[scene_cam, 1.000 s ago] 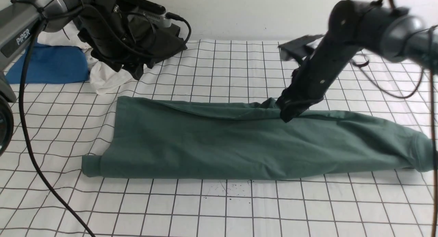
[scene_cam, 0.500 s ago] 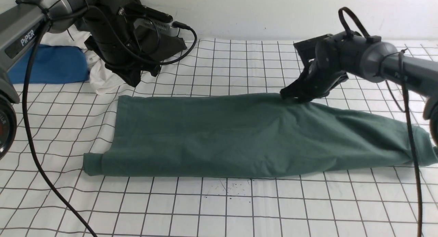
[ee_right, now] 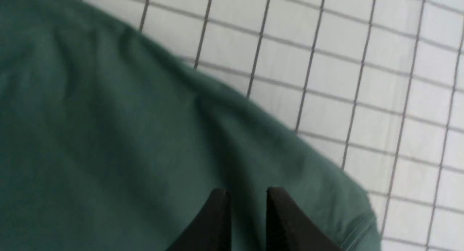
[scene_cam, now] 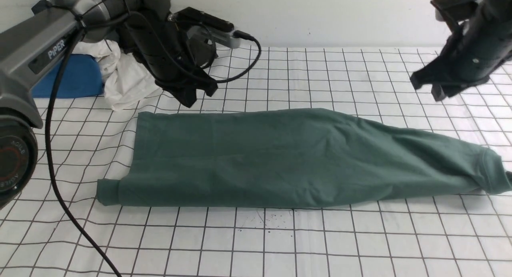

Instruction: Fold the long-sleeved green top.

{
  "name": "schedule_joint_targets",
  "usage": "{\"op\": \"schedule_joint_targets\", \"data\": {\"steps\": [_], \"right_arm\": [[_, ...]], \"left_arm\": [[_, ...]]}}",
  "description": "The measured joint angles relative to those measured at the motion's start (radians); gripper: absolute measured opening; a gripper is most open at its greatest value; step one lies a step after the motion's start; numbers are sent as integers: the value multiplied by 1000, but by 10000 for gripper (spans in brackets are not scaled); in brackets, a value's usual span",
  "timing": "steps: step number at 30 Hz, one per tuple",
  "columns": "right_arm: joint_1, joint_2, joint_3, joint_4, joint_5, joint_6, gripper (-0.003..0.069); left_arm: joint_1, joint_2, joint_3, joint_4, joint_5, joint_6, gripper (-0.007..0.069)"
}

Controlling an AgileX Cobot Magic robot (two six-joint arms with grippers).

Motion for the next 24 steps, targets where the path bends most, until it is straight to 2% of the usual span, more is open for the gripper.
{"op": "schedule_joint_targets", "data": {"steps": [3,5,6,10,14,17,20,22,24], "right_arm": [[0,-91,162,33,-56,-2,140],[-23,-175,346,35,-147,11,140],[-23,-175,346,34,-153,14,140],[-126,-197,467,1,-226,109,163],[-235,-174,485,-7,-255,145,286],[-253,-157,485,-7,-308,144,397],[-252,-129,485,-6,-364,143,462],[-252,-101,485,-6,-385,134,472],[-252,-73,485,-5,-391,115,448]], "left_arm": [[-26,0,0,-16,0,21,-8],[-39,0,0,-32,0,31,-8],[-39,0,0,-32,0,33,-8],[-38,1,0,-37,0,35,-8],[-34,2,37,-37,-1,35,-8],[-34,3,74,-37,-1,35,-8],[-34,3,109,-37,-1,35,-8],[-34,3,138,-35,-2,35,-8],[-32,3,169,-23,-3,35,-8]]}}
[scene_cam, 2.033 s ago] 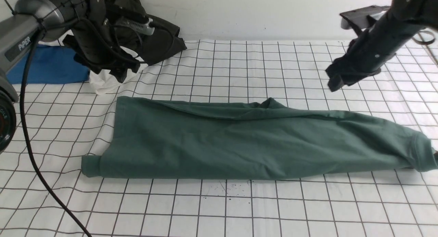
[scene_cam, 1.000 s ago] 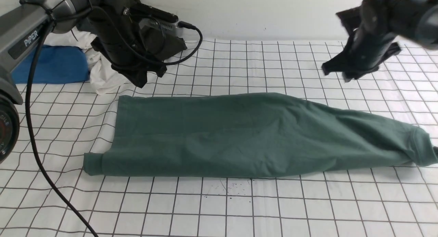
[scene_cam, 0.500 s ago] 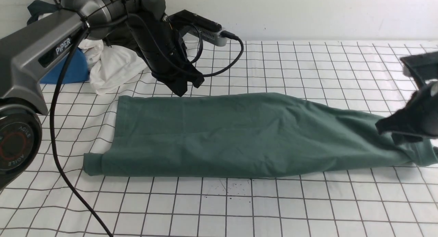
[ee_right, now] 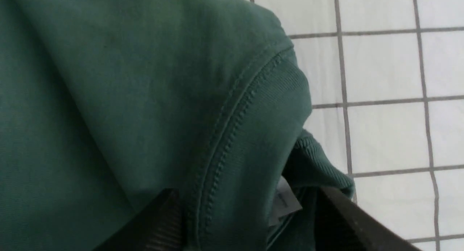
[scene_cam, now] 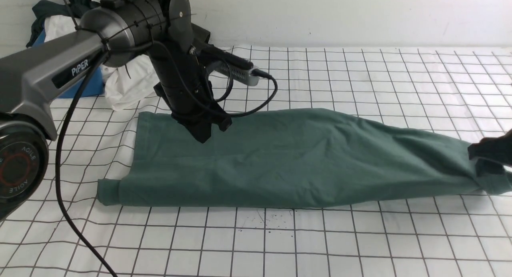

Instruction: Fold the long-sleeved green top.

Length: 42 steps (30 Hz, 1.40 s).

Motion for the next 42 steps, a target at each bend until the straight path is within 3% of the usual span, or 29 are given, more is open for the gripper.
{"op": "schedule_joint_targets", "data": {"steps": [2,8,10,16,22,25,28,34,37,42], "right_arm": [[0,11,0,4,0,-14,412],[0,-2,0,55,25,-89,67],[0,-17,0,56,46,-94,37],[-15,-82,0,50,117,-96,34],[-98,-83,0,66,131,-80,38],[-144,-75,0,97,102,-77,69],[-188,-66,0,128,58,-76,167],[-216,-26,0,149,21,-57,451],[-216,22,0,149,18,-36,543],[-216,108,0,149,-7,-11,582]], "left_arm": [[1,0,16,9,0,0,-8],[27,0,127,48,-3,1,-8],[37,0,151,50,-3,1,-8],[79,0,181,50,-5,1,-8],[135,0,181,13,-6,0,-8],[152,0,181,-13,-7,0,-8],[155,0,181,-30,-7,1,-8],[155,0,181,-47,-8,7,-8],[155,0,181,-49,-8,7,-7],[155,0,181,-51,-8,7,-7]]}}
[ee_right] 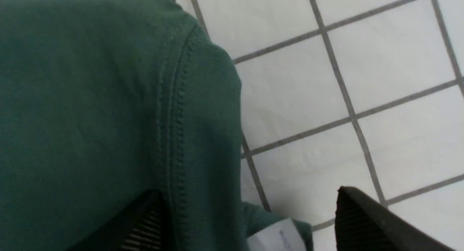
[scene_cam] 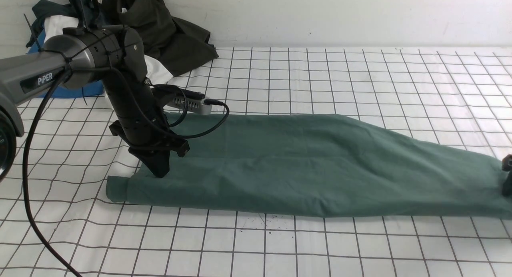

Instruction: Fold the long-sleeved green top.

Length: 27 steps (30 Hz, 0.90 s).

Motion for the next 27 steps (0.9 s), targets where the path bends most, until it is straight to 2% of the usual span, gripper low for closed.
{"op": "schedule_joint_targets", "data": {"steps": [4,7,9,10,11,12,15,16,23,27], "right_arm": [[0,47,0,12,-18,7,582],[1,48,-2,19,-22,2,521],[2,47,-2,29,-21,-13,433],[3,47,-2,30,-19,-17,421],[6,37,-2,31,-9,-43,311],[6,36,-2,31,-7,-46,297],[6,-19,-1,29,15,-80,89],[6,-56,-1,19,16,-83,63],[24,-271,-108,-7,112,-105,65],[170,-338,-288,37,212,-159,65]], "left_arm": [[0,0,0,-1,0,0,-7],[0,0,0,-1,0,0,-7],[0,0,0,-2,0,0,-7],[0,0,0,-2,0,0,-7],[0,0,0,-2,0,2,-7],[0,0,0,-2,0,2,-7],[0,-7,0,-3,0,4,-7],[0,-18,0,-3,0,5,-7],[0,-156,0,-3,0,27,-7],[0,-272,0,-3,4,33,-7]]}}
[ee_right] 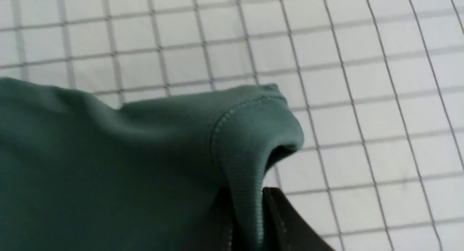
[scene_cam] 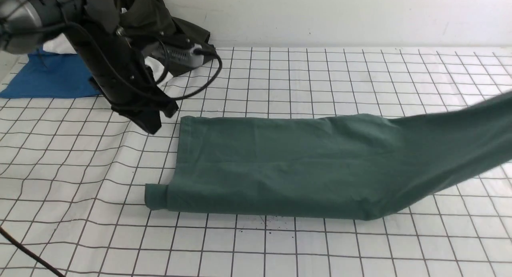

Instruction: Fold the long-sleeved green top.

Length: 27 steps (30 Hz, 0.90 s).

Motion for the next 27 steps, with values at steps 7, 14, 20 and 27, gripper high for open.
{"op": "schedule_joint_targets", "data": {"steps": [7,14,20,27], "right_arm": [[467,119,-288,67,72,-7,65],[774,443,-512,78,-18,81,65],[862,715,-711,129,-18,116,78],[865,814,-885,229,79,102,339]], "left_arm": [[0,-203,0,30,8,0,-7],[0,-369,0,67,18,1,-7],[0,-437,1,68,30,-3,-7],[0,-449,52,62,31,-4,-7]]}}
